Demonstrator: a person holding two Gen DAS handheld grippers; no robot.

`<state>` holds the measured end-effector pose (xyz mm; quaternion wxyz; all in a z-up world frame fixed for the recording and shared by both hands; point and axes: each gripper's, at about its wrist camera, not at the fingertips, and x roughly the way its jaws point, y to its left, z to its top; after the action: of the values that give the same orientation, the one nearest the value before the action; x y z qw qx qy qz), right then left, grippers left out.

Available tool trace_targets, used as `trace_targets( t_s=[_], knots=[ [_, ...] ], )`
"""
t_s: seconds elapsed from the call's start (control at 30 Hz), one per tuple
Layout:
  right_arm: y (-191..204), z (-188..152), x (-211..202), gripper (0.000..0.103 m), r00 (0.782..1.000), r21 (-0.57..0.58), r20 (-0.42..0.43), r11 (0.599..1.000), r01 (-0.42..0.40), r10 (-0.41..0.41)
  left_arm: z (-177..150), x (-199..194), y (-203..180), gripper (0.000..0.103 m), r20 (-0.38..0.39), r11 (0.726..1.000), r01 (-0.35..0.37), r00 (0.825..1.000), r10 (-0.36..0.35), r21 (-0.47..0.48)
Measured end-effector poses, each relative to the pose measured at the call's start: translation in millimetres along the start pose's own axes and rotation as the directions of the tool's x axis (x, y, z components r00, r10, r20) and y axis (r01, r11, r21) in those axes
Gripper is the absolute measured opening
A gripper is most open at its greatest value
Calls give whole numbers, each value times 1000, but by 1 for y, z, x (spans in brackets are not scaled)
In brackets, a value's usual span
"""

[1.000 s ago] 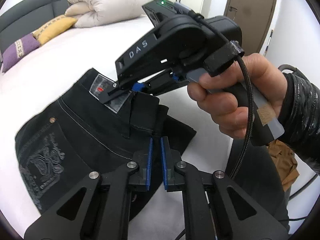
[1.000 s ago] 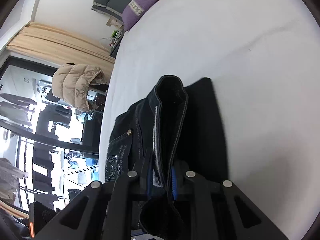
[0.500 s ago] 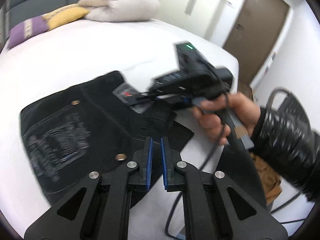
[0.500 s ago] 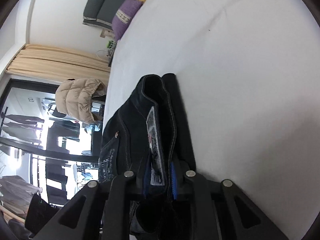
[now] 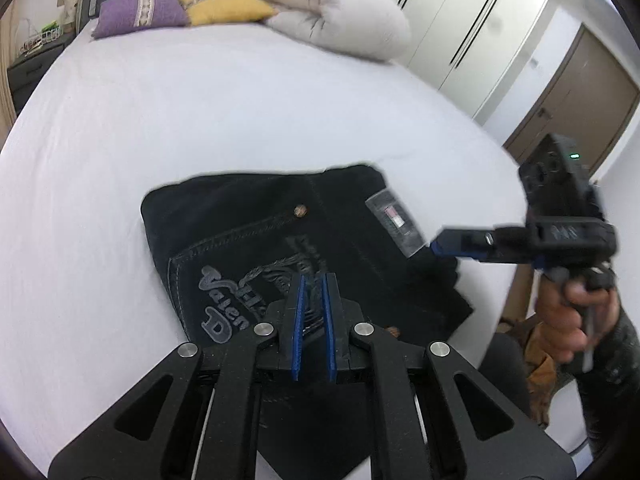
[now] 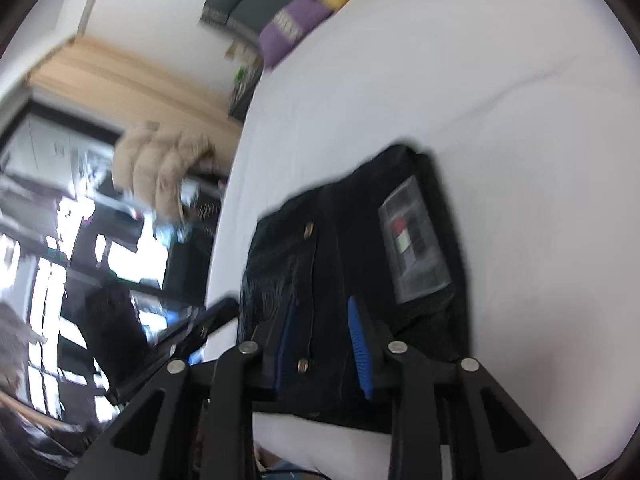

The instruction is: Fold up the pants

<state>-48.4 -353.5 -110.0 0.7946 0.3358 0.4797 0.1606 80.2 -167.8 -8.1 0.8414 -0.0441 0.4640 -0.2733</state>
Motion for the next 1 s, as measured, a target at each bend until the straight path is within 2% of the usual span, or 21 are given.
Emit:
trace_targets(
  t_s=[0.07, 0.1, 0.13, 0.17, 0.3, 0.37, 0.5, 0.6, 0.67, 0.73, 0.8, 0.9, 1.0],
  knots=[
    [-11, -7, 16, 26, 999, 43, -45, 999, 32, -31, -7, 15, 2, 8, -47, 1000, -21, 999, 20, -10],
    [-19, -11, 19, 18, 998, 70, -56, 997, 45, -41, -15, 23, 7, 8, -78, 1000, -22, 997, 20, -21],
    [-31, -16, 22, 0, 996, 100, -64, 993, 60, -54, -20, 28, 9, 8, -95, 999, -22, 995, 19, -27],
    [-37, -20, 23, 0, 996, 113, -67, 991, 69, -61, -26, 33, 11, 8, -104, 999, -19, 995, 15, -35],
    [-53, -35, 16, 0, 1000, 155, -8, 988, -5, 7, -27, 33, 19, 8, -99, 998, 14, 995, -20, -58],
    [-56, -42, 13, 0, 1000, 161, 20, 987, -18, 15, -14, 33, 25, 8, -82, 998, 14, 996, -18, -59],
    [-61, -49, 13, 0, 998, 183, 52, 982, -50, 41, 24, 40, 54, 8, -40, 995, -38, 999, 35, -89],
    [-63, -49, 14, 0, 997, 185, 63, 981, -51, 40, 38, 59, 78, 8, -60, 993, -29, 998, 22, -117],
    [-62, -49, 19, 0, 997, 189, 70, 981, -48, 36, 34, 64, 81, 8, -59, 993, -19, 998, 12, -119],
    [-61, -50, 19, 0, 997, 187, 76, 981, -47, 34, 23, 57, 71, 8, -40, 995, -35, 999, 31, -93],
    [-63, -51, 18, 0, 996, 189, 84, 981, -51, 35, 6, 42, 60, 8, -38, 996, -14, 999, 11, -84],
    [-66, -55, 14, 0, 996, 190, 91, 981, -44, 27, -24, 28, 30, 8, -36, 1000, -16, 999, 17, 19],
    [-62, -58, 12, 0, 995, 192, 98, 981, -39, 20, -57, 14, -5, 8, -28, 990, -15, 999, 19, 143]
  ],
)
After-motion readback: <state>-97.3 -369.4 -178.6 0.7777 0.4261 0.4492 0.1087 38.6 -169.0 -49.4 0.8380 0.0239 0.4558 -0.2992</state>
